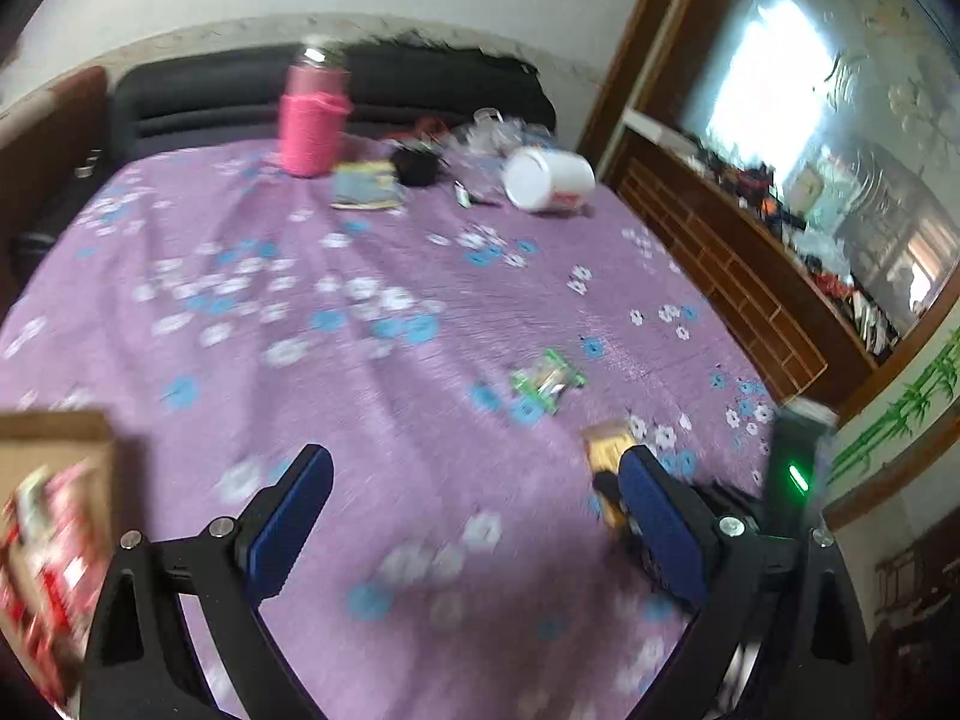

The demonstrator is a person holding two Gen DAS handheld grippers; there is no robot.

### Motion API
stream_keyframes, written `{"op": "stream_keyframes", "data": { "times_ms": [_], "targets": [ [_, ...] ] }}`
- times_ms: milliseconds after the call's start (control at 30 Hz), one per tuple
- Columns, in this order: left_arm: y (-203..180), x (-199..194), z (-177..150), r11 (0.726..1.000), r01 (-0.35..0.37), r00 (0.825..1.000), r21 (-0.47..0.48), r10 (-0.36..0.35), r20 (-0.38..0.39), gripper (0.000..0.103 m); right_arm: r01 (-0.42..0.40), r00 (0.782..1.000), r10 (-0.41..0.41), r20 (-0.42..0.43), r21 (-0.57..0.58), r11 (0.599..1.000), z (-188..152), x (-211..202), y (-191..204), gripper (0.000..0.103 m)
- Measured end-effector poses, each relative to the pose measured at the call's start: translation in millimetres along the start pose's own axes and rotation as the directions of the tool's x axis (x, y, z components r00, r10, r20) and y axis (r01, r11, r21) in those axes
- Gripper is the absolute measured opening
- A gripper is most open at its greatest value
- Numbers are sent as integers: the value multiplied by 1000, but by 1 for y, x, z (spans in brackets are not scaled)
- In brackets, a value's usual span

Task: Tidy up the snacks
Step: 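Grasp the yellow cake pack with the right tool while the left tool grasps the green-ended candy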

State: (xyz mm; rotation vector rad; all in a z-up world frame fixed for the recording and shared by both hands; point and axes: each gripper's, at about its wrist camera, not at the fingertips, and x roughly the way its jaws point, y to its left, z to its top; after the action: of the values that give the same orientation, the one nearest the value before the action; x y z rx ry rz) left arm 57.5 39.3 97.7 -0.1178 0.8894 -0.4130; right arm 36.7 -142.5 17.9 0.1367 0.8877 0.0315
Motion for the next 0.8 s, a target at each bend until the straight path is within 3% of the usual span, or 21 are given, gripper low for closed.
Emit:
{"op": "stream_keyframes", "data": {
  "times_ms": [200, 400, 467, 567, 600, 633, 800],
  "targets": [
    [-40, 89, 29, 990, 11, 994, 143, 4, -105, 96, 11, 1000, -10, -9, 111, 994, 2, -3, -32, 31],
    [-75, 150, 28, 923, -46, 984, 381, 107, -142, 94, -42, 999, 46, -16, 175, 984, 5, -3, -47, 32],
    [-76, 161, 26, 918, -44, 980, 394, 117, -163, 85, -46, 999, 50, -15, 178, 983, 6, -2, -47, 32],
    [-72, 168, 30, 935, -6, 981, 355, 74, -177, 59, -43, 999, 46, -14, 175, 984, 6, -2, -47, 32],
    [-72, 167, 31, 939, 3, 982, 344, 62, -178, 40, -41, 999, 44, -13, 173, 984, 6, -3, -47, 32],
    [-71, 166, 32, 943, 9, 982, 332, 55, -181, 31, -40, 999, 43, -12, 172, 984, 6, -3, -47, 32],
    [-67, 152, 28, 950, -2, 985, 312, 56, -164, 31, -61, 998, 62, -3, 194, 979, 4, -4, -51, 32]
  ]
}}
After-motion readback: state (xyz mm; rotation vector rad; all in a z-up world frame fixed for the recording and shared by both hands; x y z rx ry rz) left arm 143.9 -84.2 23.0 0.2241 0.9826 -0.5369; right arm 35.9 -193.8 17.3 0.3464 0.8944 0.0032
